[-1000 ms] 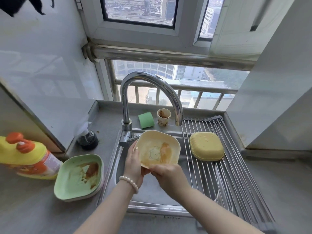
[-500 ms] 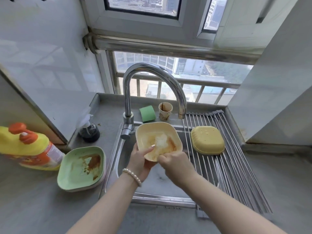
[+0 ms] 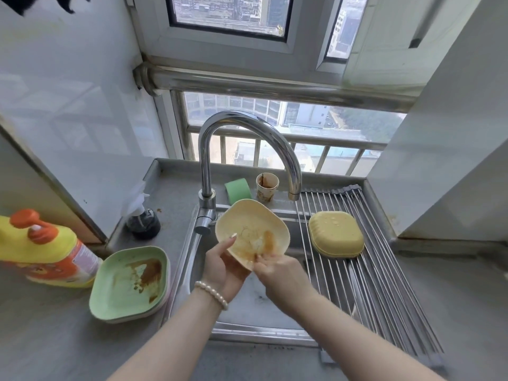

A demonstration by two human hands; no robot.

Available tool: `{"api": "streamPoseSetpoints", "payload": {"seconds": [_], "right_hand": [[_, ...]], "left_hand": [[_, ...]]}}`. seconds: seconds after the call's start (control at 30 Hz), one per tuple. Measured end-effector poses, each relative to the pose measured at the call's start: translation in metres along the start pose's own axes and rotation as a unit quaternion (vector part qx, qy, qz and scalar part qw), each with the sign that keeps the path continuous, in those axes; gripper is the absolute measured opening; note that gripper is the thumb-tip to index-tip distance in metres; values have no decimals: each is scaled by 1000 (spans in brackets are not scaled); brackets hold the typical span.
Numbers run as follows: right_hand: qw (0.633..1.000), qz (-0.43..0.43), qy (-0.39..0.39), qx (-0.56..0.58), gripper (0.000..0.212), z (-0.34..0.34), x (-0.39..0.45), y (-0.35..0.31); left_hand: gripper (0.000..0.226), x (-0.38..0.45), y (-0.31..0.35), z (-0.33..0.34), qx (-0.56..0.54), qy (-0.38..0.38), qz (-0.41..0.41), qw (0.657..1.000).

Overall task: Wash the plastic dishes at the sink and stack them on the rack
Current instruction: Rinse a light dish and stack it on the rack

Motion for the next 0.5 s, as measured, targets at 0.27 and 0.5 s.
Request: {"api": "streamPoseSetpoints", "payload": {"seconds": [0.27, 0.5], "right_hand": [[990, -4, -90, 105, 70, -13, -3, 1], [936, 141, -305, 106, 93, 4, 19, 24]], "left_hand": [[58, 7, 14, -10, 40, 79, -17, 996], [56, 9, -14, 7, 56, 43, -89, 994]]}}
Point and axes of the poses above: each hand's wrist, its own x-axis towards the middle knuckle, its own z-axis out of the palm, y = z × x, the point moved 4 cm from there along x, towards the middle knuckle, and after that the axes turned 11 degrees about -z, right-handed, at the moved point
